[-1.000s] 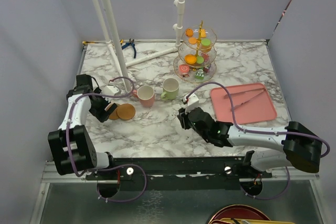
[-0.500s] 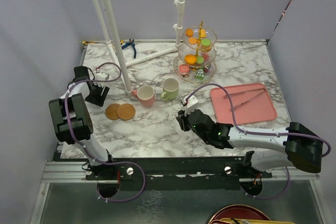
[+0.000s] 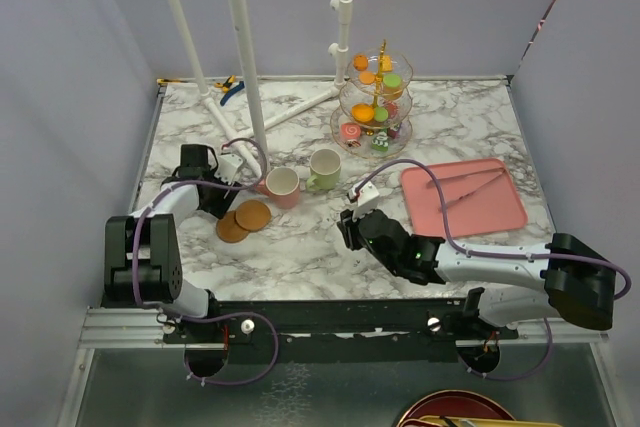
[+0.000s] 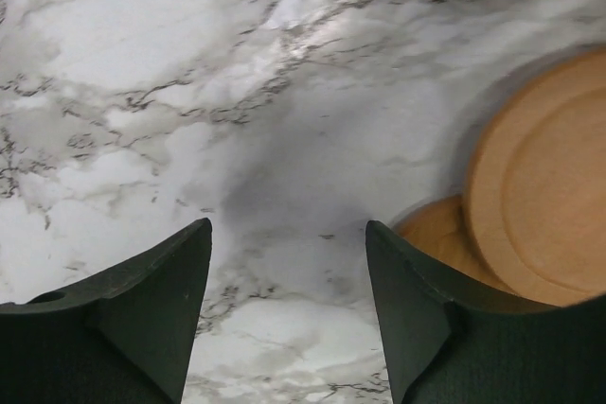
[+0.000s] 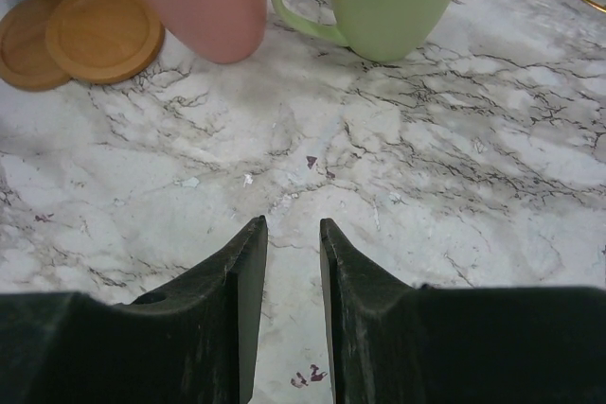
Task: Serve the afternoon tea
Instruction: Move the coaster to the center of the board.
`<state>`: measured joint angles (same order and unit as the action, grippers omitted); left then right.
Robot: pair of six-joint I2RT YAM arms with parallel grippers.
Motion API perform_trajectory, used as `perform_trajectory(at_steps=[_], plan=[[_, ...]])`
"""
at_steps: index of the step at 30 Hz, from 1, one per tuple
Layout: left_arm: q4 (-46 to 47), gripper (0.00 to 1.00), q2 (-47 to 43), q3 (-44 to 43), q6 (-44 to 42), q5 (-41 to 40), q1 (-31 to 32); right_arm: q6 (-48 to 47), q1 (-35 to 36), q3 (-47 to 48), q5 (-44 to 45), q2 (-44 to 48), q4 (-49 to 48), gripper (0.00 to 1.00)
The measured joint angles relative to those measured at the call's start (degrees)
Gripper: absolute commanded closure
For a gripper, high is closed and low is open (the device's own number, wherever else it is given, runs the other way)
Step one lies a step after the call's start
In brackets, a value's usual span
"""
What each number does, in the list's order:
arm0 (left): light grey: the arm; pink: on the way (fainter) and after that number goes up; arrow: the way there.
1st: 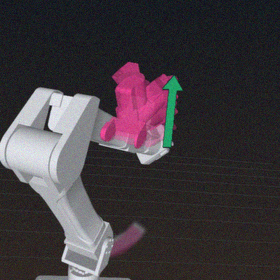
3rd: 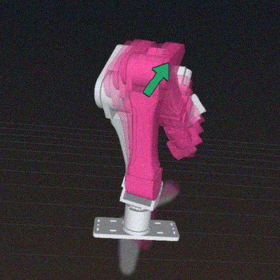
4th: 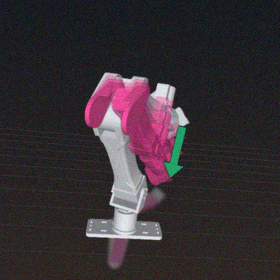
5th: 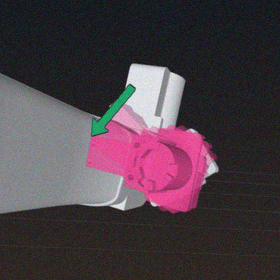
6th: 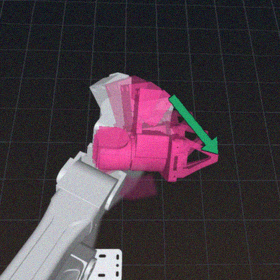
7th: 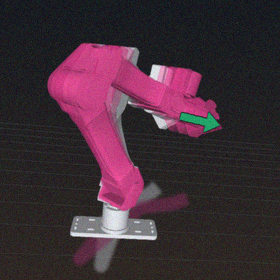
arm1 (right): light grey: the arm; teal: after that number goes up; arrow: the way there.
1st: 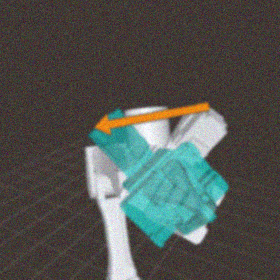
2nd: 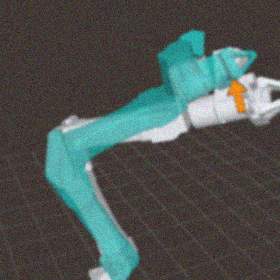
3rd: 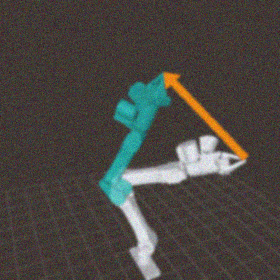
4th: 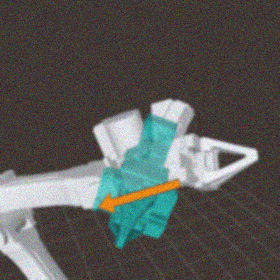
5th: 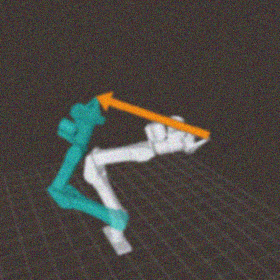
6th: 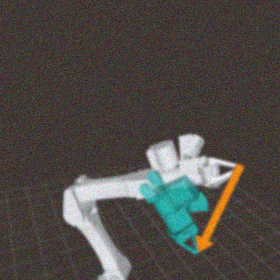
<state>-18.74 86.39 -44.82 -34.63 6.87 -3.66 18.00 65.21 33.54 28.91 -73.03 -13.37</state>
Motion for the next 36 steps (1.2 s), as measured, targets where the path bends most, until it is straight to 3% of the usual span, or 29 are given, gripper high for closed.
perform_trajectory(at_steps=[9,14,21,28,36], plan=[[-2.8,0.28,-5.1,3.9,-2.9,1.7,3.3,-0.4,0.0,0.0,-0.5,-1.0,-0.1,0.67],[-10.8,0.25,-6.4,3.2,-8.8,4.1,-1.6,-2.5,0.5,2.4,-3.1,-5.8,-0.5,0.68],[-20.5,0.25,-6.4,-3.3,-12.7,9.5,-12.2,-7.3,2.9,13.8,-8.1,-19.1,-3.9,0.7],[-24.0,0.24,-6.6,-4.2,-13.2,12.9,-15.1,-13.0,5.9,30.7,-14.1,-34.8,-6.5,0.71],[-28.4,0.24,-6.0,-10.1,-13.3,15.1,-20.0,-16.2,6.5,42.9,-17.1,-48.6,-5.6,0.76]])
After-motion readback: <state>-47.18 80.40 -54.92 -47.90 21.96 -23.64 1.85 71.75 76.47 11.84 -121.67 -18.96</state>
